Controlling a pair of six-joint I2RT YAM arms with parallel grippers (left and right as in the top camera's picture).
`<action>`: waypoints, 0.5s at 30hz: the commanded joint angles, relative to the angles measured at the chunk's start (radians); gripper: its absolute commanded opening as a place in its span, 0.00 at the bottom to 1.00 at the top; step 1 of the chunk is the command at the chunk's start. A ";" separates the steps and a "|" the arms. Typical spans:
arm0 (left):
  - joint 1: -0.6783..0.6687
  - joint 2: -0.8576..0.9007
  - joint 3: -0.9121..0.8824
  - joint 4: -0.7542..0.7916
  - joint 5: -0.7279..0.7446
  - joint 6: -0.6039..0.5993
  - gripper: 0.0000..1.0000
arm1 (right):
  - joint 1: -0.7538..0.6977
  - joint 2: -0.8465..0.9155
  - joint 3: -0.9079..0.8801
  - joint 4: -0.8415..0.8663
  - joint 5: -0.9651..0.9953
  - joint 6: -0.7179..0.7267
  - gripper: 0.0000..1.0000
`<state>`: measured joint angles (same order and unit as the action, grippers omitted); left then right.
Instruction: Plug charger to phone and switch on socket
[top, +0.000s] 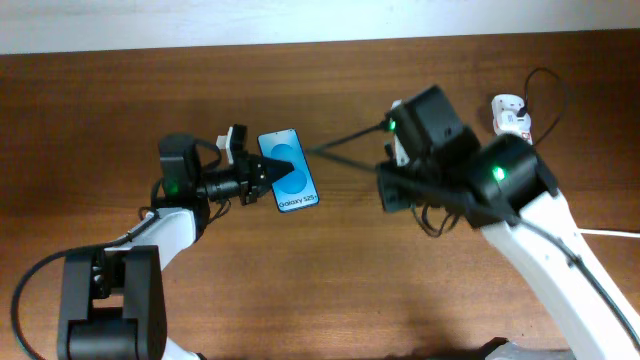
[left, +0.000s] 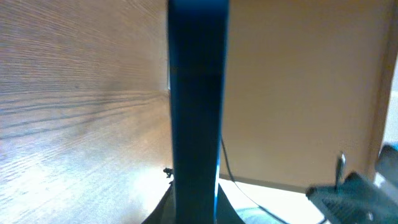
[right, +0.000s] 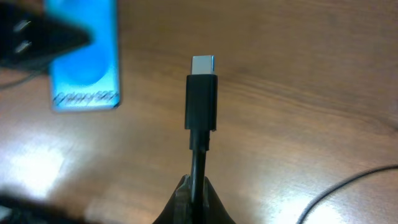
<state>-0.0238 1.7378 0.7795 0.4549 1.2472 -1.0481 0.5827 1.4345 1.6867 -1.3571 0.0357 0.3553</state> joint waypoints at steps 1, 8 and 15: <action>0.001 -0.002 0.058 0.016 0.081 -0.033 0.00 | 0.139 -0.069 -0.073 0.000 0.004 0.023 0.04; 0.000 -0.003 0.069 0.431 0.081 -0.413 0.00 | 0.328 -0.087 -0.228 0.209 0.046 0.134 0.04; 0.001 -0.003 0.069 0.479 0.077 -0.549 0.00 | 0.362 -0.087 -0.231 0.289 0.130 0.230 0.04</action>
<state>-0.0238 1.7428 0.8314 0.9218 1.3132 -1.5280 0.9360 1.3602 1.4620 -1.0737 0.1375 0.5484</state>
